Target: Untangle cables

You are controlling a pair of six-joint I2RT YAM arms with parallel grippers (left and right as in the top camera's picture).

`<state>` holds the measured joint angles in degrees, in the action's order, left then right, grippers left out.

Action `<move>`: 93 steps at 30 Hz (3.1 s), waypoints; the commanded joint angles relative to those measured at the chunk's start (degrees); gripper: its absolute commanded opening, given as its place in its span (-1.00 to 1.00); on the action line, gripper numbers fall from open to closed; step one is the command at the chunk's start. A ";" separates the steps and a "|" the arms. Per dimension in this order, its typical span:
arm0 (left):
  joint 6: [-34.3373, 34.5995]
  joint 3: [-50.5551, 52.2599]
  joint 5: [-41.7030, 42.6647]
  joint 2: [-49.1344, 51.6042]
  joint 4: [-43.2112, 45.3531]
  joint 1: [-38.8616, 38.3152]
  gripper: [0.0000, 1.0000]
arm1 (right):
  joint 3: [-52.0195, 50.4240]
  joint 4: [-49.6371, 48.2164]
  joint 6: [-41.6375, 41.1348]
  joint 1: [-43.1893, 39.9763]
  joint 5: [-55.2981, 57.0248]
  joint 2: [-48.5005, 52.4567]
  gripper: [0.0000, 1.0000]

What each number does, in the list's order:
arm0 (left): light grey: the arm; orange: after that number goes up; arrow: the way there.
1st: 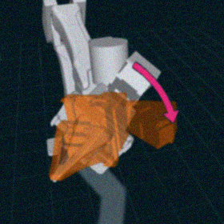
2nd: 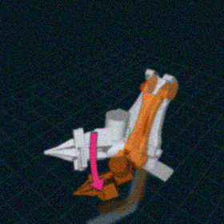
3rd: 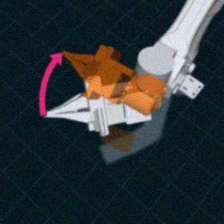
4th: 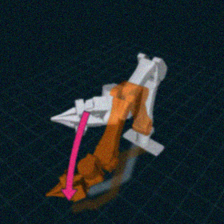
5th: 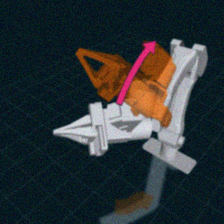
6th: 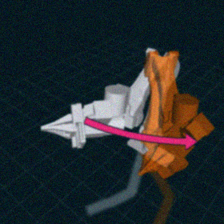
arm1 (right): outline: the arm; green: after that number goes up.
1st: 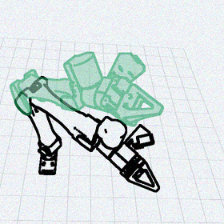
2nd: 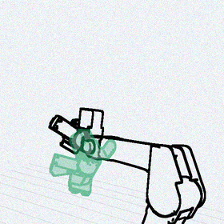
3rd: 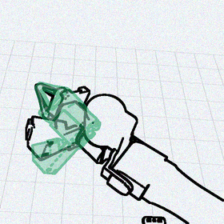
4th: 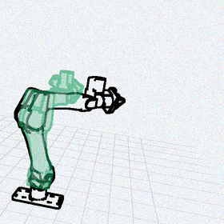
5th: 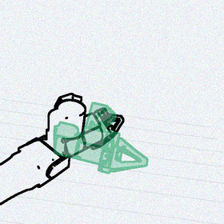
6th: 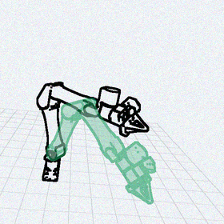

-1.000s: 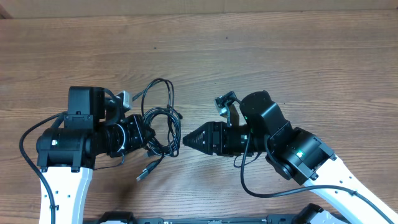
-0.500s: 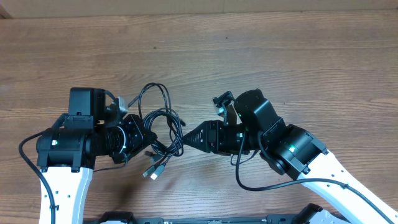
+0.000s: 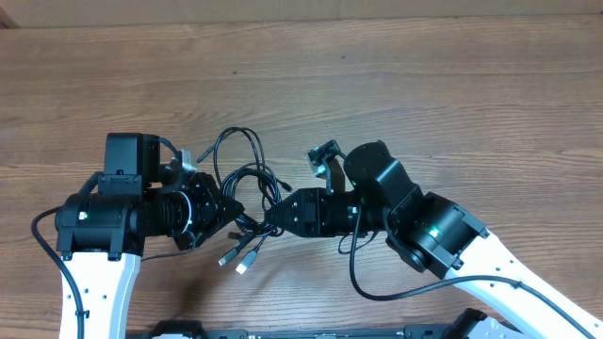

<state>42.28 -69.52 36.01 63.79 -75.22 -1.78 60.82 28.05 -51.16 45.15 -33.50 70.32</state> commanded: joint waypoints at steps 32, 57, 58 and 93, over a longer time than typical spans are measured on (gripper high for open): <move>-0.92 0.04 -29.59 1.27 -1.25 0.24 -0.92 | 1.09 -15.76 13.84 -2.80 -20.13 0.46 -0.92; -29.57 0.04 -8.83 4.04 5.68 0.24 -0.91 | 1.07 4.79 10.25 -2.80 11.50 1.73 0.32; -30.18 0.04 -8.87 4.04 5.68 0.24 -0.91 | 1.07 4.66 10.25 -2.80 11.47 1.95 0.31; -21.27 0.04 -5.35 4.04 6.73 -3.96 -0.91 | 1.07 -2.05 4.42 3.98 13.66 7.08 -0.88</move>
<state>19.73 -69.45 27.66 67.68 -68.73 -3.66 60.75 26.37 -44.53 48.84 -21.65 75.50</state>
